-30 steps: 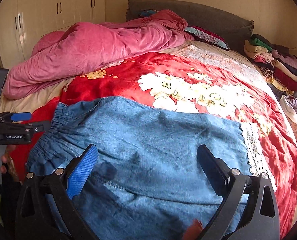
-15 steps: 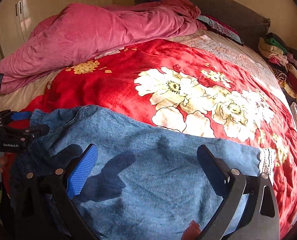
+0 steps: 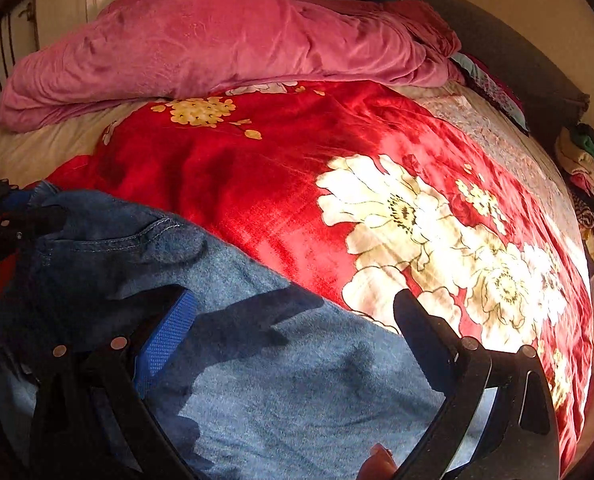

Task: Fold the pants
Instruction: 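Grasp the waistband with the left gripper while the right gripper grasps the waistband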

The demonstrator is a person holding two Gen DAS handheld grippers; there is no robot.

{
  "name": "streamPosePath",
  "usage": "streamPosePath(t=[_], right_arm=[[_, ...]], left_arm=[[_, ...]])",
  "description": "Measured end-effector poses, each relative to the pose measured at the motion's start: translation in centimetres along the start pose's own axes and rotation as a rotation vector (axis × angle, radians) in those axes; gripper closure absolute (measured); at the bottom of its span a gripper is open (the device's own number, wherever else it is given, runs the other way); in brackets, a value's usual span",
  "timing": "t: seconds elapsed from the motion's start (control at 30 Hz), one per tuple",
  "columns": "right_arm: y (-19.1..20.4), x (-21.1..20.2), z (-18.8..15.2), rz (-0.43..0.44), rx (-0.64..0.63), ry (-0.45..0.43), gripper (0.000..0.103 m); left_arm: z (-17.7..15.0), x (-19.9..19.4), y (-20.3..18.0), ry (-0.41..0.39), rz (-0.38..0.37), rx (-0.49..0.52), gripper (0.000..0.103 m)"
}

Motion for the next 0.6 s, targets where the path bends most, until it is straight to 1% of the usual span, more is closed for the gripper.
streamPosePath(t=[0.07,0.13,0.2,0.23,0.27,0.3,0.33,0.4,0.47,0.6], right_arm=[[0.3,0.9,-0.1,-0.002,-0.034,0.02,0.006],[0.7,1.8,-0.2,0.014,-0.043,0.032,0.012],[1.6,2.2,-0.2,0.066,-0.041,0.032,0.035],[2.0,2.3,-0.2,0.079,-0.043,0.028,0.039],[2.3,2.3,-0.1,0.093,-0.042,0.024,0.051],[2.7,2.2,-0.1,0.117,-0.032,0.016,0.065],[2.9,2.0,0.0,0.128,-0.023,0.004,0.069],[3.1,1.2,0.0,0.126,-0.015,-0.025,0.086],[3.2,-0.1,0.0,0.13,0.006,-0.067,0.09],[3.2,-3.8,-0.5,0.143,0.057,-0.151,0.091]], left_arm=[[0.2,-0.8,-0.3,-0.018,-0.01,0.007,0.077],[0.4,-1.5,-0.6,-0.034,-0.013,0.017,0.078],[0.3,-1.7,-0.9,-0.034,-0.022,0.028,0.078],[0.2,-1.6,-0.9,-0.031,-0.017,0.03,0.078],[0.0,-1.3,-0.9,-0.022,-0.013,0.034,0.078],[-0.1,-1.2,-0.8,-0.017,-0.009,0.034,0.078],[-0.2,-0.9,-0.5,-0.013,-0.003,0.027,0.078],[-0.2,-0.8,-0.1,-0.008,-0.006,0.016,0.078],[-0.2,-1.1,0.0,-0.013,-0.005,0.013,0.078],[-0.4,-1.8,0.0,-0.021,-0.009,0.017,0.078]])
Point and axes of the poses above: each gripper's, at about its wrist camera, not at the fingertips, and x roughly the way its jaws point, y to its left, z to its top, the point moved 9 cm from there along x, roughly the way its jaws point, and after that the axes turned 5 degrees about z, right-handed, at the moved point
